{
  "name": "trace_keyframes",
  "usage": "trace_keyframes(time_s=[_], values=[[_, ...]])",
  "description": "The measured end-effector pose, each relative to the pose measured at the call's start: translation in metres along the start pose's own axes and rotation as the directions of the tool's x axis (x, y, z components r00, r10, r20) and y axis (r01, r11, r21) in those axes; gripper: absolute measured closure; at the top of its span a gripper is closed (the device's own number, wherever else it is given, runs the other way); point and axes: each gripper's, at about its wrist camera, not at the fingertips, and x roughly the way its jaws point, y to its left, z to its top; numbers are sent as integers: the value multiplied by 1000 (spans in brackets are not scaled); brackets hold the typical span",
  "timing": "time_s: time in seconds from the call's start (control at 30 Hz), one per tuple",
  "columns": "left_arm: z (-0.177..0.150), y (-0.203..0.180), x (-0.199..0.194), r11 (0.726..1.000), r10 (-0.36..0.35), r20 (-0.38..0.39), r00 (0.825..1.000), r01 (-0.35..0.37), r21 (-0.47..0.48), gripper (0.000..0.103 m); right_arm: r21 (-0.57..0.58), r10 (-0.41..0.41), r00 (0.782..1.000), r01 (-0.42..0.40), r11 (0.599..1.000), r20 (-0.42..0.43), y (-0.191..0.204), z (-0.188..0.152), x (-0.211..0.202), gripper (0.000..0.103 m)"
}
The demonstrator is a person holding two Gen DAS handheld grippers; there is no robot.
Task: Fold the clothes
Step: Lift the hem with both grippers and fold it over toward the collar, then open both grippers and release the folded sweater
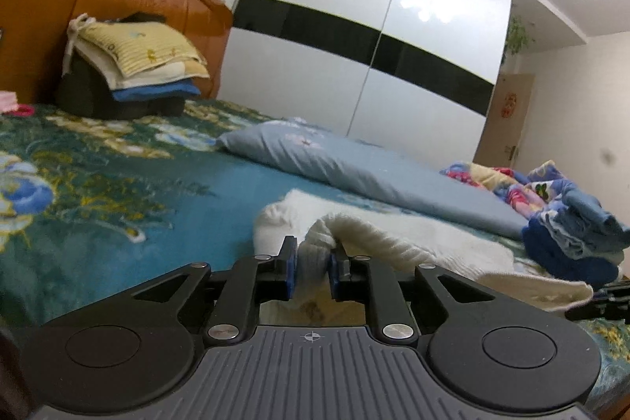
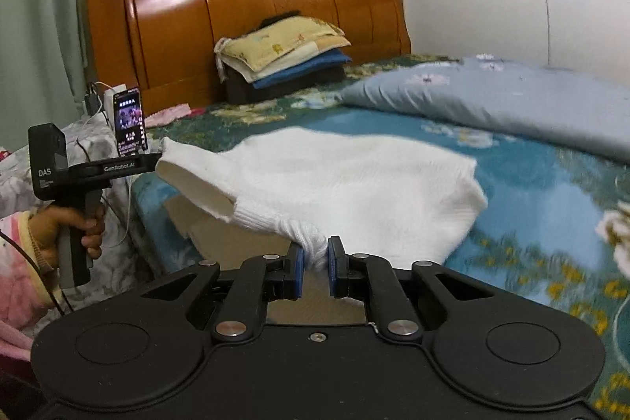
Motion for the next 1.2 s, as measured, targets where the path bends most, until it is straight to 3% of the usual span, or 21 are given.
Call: trace_keyframes(time_s=[0.3,0.4,0.57,0.7,0.8,0.97,1.07,1.13,1.2], values=[[-7,-4,-11,999,42,-67,997,-39,38,80,15,-3,997,4,1000,-75,1,-18,12,88],[-2,-7,-15,997,56,-84,995,-52,49,66,3,4,996,-4,1000,-85,3,-16,12,83],[7,-12,-23,997,60,-96,994,-56,53,63,4,11,996,-11,1000,-87,3,-14,8,80],[14,-17,-32,998,54,-83,995,-51,36,50,23,17,996,-15,1000,-88,1,-13,3,77],[23,-23,-40,999,35,-57,998,-33,41,38,37,19,997,-16,999,-77,0,-12,-4,70],[40,-40,-41,997,15,-34,999,-12,75,32,69,-2,1000,4,998,-25,-7,-5,-22,64],[46,-55,-27,993,21,-53,998,-15,118,29,105,-21,1000,21,994,2,-15,1,-25,64],[48,-64,-14,991,24,-81,996,-14,129,19,123,-33,999,31,992,11,-20,6,-23,63],[49,-70,-2,993,21,-105,994,-8,121,19,135,-38,999,36,990,15,-23,10,-18,59]])
